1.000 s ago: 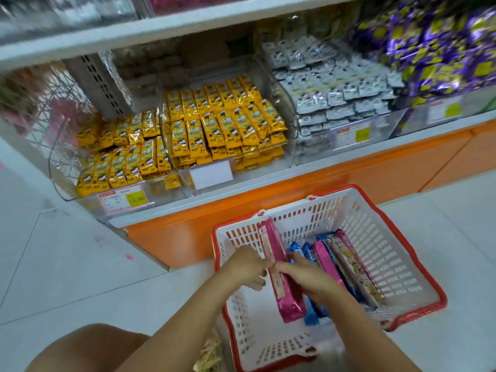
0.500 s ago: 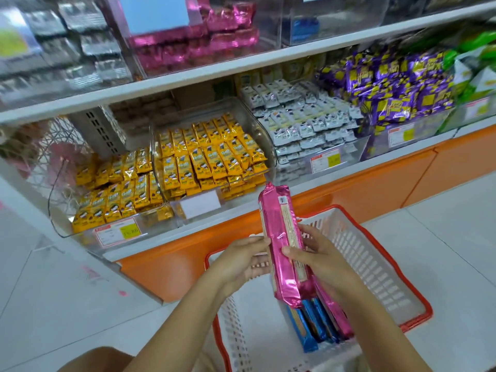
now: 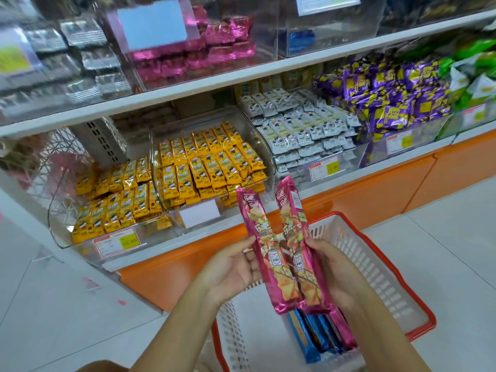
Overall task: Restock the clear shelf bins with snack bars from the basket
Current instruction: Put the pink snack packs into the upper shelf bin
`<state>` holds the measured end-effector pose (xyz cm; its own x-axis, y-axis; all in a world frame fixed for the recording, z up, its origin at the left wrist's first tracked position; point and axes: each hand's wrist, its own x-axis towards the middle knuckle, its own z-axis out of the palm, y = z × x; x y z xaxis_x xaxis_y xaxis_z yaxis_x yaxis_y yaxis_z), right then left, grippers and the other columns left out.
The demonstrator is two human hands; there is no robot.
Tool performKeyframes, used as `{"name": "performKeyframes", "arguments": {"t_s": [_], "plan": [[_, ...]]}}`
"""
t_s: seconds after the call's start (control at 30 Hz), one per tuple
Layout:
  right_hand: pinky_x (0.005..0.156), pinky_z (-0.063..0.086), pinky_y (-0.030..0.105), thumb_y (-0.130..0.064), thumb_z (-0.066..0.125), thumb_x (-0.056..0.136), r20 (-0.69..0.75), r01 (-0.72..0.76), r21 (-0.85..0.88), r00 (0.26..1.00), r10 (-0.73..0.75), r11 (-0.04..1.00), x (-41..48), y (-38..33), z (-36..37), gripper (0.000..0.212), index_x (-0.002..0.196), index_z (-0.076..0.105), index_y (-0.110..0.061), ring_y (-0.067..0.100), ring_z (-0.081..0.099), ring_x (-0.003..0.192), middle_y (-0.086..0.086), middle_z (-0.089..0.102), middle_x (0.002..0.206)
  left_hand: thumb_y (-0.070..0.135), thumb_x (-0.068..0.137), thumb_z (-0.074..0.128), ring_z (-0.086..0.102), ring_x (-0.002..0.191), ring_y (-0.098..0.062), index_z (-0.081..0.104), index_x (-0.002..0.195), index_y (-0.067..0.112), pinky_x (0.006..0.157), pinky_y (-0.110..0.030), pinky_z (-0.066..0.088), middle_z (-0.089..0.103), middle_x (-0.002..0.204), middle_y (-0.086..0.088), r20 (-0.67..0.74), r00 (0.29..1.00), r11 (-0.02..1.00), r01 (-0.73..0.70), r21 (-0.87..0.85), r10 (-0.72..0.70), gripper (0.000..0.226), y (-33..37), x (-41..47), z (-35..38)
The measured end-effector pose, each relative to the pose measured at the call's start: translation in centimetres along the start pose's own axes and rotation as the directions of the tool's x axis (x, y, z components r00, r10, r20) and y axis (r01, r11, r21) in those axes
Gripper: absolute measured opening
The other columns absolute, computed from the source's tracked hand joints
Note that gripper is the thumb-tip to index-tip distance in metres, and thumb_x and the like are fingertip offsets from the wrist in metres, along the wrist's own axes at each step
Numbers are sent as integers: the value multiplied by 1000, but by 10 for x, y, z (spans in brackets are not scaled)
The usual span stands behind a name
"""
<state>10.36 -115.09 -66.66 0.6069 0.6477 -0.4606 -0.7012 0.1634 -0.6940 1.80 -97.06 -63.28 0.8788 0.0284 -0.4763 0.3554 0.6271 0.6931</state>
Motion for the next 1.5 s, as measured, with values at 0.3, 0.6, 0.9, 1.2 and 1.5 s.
{"name": "performKeyframes", "arguments": {"t_s": [0.3, 0.6, 0.9, 1.2, 1.5], "plan": [[82, 56, 40, -30, 51, 90, 79, 75, -71, 995, -69, 995, -15, -15, 11, 42, 126, 57, -9, 32, 64, 109, 17, 66, 119, 21, 77, 65, 64, 97, -27, 74, 98, 11, 84, -42, 55, 67, 107, -14, 2, 1000, 1000, 18, -5, -18, 25, -1, -3, 5], [87, 55, 39, -21, 54, 95, 105, 156, -484, 987, -119, 861, -26, -37, 41, 28, 122, 60, -20, 20, 69, 99, 4, 72, 109, 16, 72, 67, 67, 94, -25, 63, 112, 7, 73, -38, 58, 67, 113, -16, 97, 995, 999, -27, 40, 23, 42, 15, -7, 19], [104, 37, 32, -70, 57, 74, 125, 124, -992, 856, -502, -35, -57, -70, 93, 116, 149, -21, -27, 18, 26, 133, -4, 8, 141, 4, 77, 62, 67, 83, -26, 65, 105, 4, 61, -35, 59, 69, 99, -16, 117, 951, 954, -295, 55, 287, 28, 51, -23, 59], [81, 48, 36, -50, 51, 69, 407, 445, -875, 459, -790, -192, -81, -109, 146, 92, 148, 4, -49, 22, 49, 103, -5, 29, 114, 14, 67, 68, 68, 86, -15, 64, 109, 9, 81, -31, 55, 72, 102, -8, 205, 816, 739, -577, 348, 540, 42, 121, -71, 107], [82, 51, 31, -37, 63, 79, 421, 371, -902, 641, -642, -220, -73, -290, 242, 47, 124, 60, -25, 16, 62, 88, -1, 66, 112, 13, 96, 48, 56, 112, -26, 62, 121, 9, 83, -22, 38, 63, 121, -8, 339, 304, -335, -66, 940, 890, 29, 261, -93, 104]]}}
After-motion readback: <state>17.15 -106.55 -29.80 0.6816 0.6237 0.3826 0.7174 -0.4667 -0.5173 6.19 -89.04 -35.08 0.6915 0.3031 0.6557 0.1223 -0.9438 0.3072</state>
